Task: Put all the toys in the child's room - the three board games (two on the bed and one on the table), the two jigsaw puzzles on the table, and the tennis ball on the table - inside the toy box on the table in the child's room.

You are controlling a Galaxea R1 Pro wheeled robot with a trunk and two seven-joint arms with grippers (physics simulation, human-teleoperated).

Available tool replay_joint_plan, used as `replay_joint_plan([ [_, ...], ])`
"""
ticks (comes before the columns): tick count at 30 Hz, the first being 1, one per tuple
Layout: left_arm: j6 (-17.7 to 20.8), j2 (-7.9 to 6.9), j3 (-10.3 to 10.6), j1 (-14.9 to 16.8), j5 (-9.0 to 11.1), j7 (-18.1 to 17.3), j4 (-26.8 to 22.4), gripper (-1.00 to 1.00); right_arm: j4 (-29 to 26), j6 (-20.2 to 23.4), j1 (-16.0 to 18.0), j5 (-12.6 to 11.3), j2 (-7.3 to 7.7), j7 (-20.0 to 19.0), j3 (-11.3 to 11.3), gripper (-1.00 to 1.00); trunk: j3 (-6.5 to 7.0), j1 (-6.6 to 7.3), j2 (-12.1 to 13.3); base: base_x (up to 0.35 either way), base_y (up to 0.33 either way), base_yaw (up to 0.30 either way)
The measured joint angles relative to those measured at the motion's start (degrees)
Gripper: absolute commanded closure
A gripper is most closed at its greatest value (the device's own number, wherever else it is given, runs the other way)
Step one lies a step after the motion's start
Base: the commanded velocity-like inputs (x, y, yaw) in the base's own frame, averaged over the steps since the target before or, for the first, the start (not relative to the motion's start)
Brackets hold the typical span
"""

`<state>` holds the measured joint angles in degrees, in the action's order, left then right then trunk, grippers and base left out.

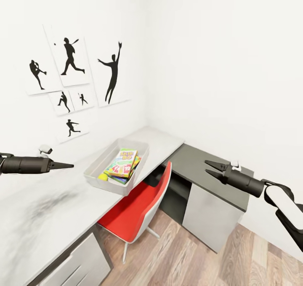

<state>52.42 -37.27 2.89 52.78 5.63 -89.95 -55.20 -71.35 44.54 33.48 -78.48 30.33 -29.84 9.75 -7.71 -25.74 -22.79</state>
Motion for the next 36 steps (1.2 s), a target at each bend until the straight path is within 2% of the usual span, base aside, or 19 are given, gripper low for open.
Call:
replay_joint_plan([
  [20,-0.9,-0.07,-1.0,0.0,0.0,0.0,0.0,-1.0,0.1,0.0,0.0,0.0,-0.03,0.0,0.0,-1.0,0.91,0.0,0.0,-0.004,0.008,-0.276],
  [36,-1.2,-0.07,-1.0,0.0,-0.1,0.0,0.0,-1.0,0.1,0.0,0.0,0.0,-0.02,0.0,0.0,-1.0,1.65,-0.01,0.0,-0.115,0.0,-0.275],
])
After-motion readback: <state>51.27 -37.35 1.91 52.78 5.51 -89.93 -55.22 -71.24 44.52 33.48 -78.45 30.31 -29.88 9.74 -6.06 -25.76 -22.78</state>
